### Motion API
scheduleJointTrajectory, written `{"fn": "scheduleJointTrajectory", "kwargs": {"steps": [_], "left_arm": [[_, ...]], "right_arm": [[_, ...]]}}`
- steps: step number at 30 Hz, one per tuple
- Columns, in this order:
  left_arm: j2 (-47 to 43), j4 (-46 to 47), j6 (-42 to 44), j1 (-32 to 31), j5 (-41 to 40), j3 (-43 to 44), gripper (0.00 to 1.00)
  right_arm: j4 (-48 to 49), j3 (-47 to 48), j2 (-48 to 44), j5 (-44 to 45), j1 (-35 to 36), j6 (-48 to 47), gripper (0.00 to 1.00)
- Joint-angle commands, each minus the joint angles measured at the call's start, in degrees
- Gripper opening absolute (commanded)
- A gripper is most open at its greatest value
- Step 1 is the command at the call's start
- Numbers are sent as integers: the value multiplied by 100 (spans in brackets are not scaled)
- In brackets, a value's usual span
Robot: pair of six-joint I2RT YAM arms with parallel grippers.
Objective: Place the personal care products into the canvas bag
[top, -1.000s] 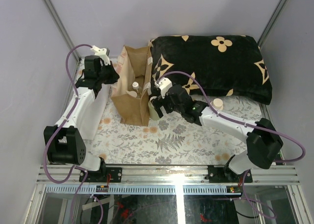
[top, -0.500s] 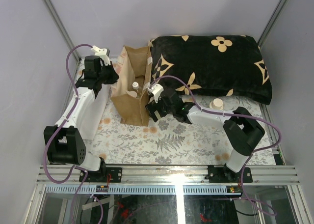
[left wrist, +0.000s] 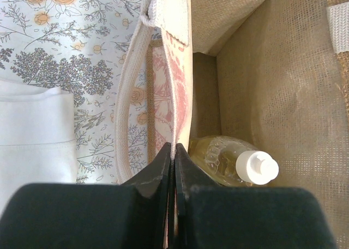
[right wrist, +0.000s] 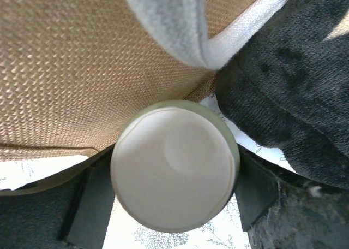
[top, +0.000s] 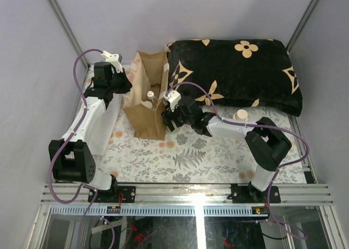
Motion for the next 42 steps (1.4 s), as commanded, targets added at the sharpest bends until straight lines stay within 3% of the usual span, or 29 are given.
{"fn": "scheduleJointTrajectory", "kwargs": {"steps": [1, 9, 18, 24, 29, 42], "left_arm": [[130, 10, 78, -29, -65, 120, 0], [200, 16, 80, -23, -66, 190, 0], [210, 25, 104, -26, -101, 197, 0], [264, 84, 78, -30, -99, 196, 0], [338, 145, 65, -28, -86, 244, 0], [502, 273, 52, -28, -29, 329, 0]], "right_arm": [[221, 342, 87, -291, -71, -47, 79], [-231, 645, 261, -571, -108, -83, 47], [-1277, 1244, -141, -85, -463, 75, 23], [-1954, 1492, -826, 355, -718, -127, 22], [-2861, 2347, -994, 795, -817, -370, 22], [-3488, 5569, -147, 1352, -862, -1046, 25]]}}
